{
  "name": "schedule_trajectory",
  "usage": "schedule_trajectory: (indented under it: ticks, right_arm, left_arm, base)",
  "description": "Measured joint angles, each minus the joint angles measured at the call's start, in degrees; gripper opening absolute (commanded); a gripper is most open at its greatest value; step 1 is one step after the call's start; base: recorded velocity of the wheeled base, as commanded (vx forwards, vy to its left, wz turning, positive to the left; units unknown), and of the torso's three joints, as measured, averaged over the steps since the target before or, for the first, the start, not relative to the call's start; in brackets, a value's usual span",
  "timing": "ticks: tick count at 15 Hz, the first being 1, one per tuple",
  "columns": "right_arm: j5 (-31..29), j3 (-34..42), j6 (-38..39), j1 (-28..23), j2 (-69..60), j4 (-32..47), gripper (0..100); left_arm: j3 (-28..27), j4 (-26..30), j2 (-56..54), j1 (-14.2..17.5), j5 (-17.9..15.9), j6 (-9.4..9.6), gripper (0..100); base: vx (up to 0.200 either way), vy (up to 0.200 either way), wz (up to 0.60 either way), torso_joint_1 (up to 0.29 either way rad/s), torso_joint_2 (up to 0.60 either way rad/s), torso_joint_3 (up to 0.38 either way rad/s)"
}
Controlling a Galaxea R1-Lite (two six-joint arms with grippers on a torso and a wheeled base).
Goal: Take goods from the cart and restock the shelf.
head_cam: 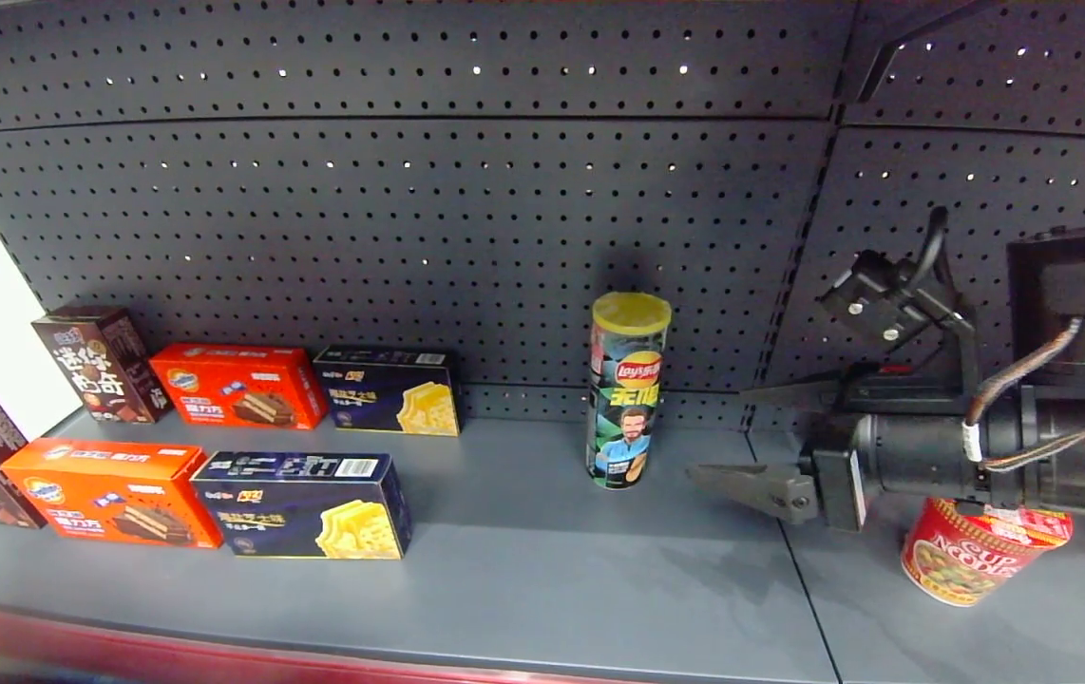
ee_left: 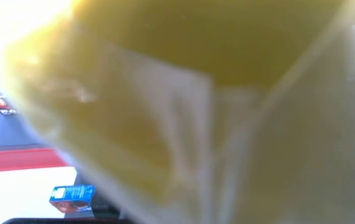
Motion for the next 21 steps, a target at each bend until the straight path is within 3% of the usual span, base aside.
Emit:
schedule_trajectory:
  ticks: [7,11,21]
  right_arm:
    - [5.3,-3.0,-1.2,-4.8,8.9,-4.8,100]
    - [15.3,-4.8,-3.3,-8.6,13.2,-9.5,100]
    - [19.8,-9.6,-4.3,-11.1,21.5,-12.5,100]
  left_arm:
    - [-0.3,-0.1,0.0,0.0,0.0,0.00,0]
    - [-0.4,0.0,0.0,0.0,0.0,0.00,0]
    - [0.0,0.0,0.0,-0.1,-0.1,-0.04,0]
  base:
    - [0.000,0.000,0.00,0.000,0.00,0.000]
    - [0.000,0.000,0.00,0.000,0.00,0.000]
    - [0.000,0.000,0.00,0.000,0.00,0.000]
